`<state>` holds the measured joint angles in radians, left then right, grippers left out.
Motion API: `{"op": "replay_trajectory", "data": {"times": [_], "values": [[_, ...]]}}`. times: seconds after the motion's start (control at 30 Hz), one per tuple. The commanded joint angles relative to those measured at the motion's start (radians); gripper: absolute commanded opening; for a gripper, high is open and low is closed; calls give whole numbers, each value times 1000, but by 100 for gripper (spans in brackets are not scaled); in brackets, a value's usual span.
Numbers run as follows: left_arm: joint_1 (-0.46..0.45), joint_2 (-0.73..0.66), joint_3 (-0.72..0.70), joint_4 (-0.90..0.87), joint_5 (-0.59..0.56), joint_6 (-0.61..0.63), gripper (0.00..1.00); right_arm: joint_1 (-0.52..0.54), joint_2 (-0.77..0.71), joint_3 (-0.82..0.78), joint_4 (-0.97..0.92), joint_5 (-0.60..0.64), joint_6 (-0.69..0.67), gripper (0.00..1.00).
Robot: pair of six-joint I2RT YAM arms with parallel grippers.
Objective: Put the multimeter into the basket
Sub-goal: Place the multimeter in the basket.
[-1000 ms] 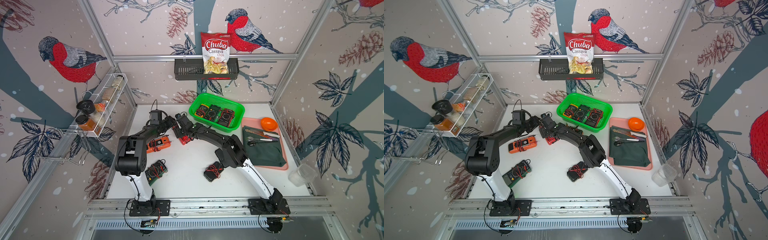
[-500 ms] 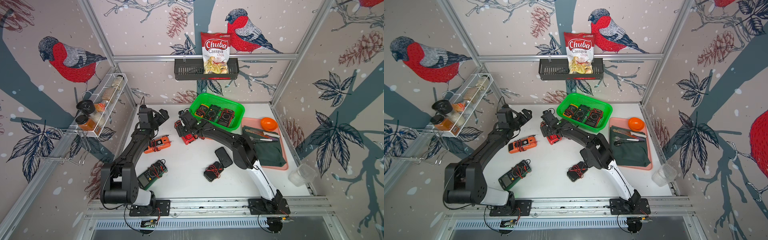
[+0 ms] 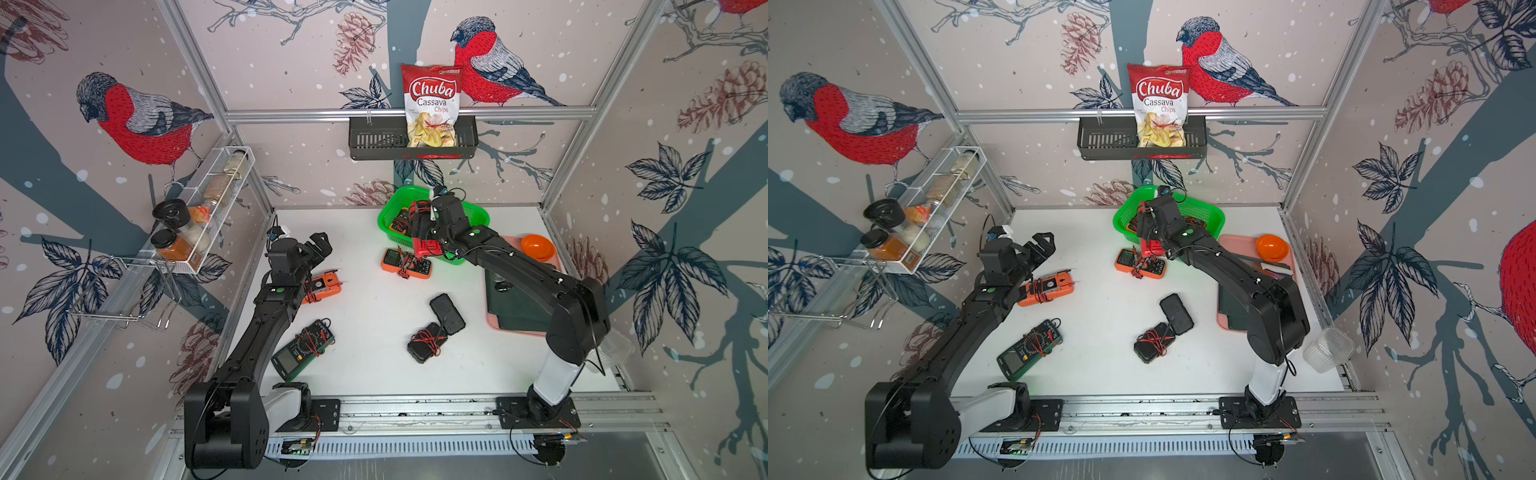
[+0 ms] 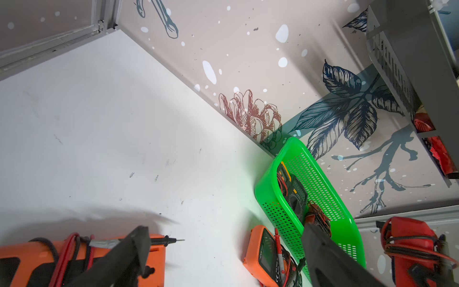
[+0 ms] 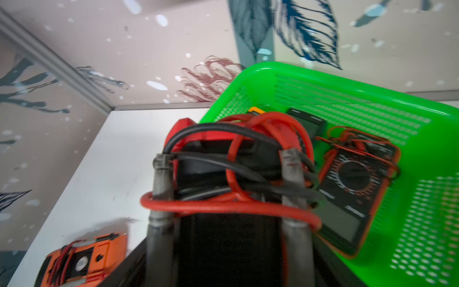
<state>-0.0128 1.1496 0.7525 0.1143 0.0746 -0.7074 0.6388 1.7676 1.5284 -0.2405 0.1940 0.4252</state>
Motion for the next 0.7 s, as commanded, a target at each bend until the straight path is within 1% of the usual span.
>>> {"op": "replay_trajectory", "data": {"times": [0.0, 0.1, 0.2, 0.33, 0.57, 0.67], "values": [[4, -19, -16, 57, -16, -9, 99, -62, -28, -19, 113, 42, 46, 0], [4, -18, -16, 58, 0, -4, 99, -121, -6, -18, 118, 48, 75, 0], [4, -5, -20, 64, 14, -6, 99, -156, 33, 4, 126, 63, 101, 0], [2, 14, -24, 73, 41, -6, 99, -176, 98, 66, 122, 110, 124, 0], [2, 32, -35, 90, 83, -7, 99, -193, 214, 167, 86, 229, 144, 0], [2, 36, -40, 95, 93, -6, 99, -205, 262, 206, 57, 248, 145, 0]]}}
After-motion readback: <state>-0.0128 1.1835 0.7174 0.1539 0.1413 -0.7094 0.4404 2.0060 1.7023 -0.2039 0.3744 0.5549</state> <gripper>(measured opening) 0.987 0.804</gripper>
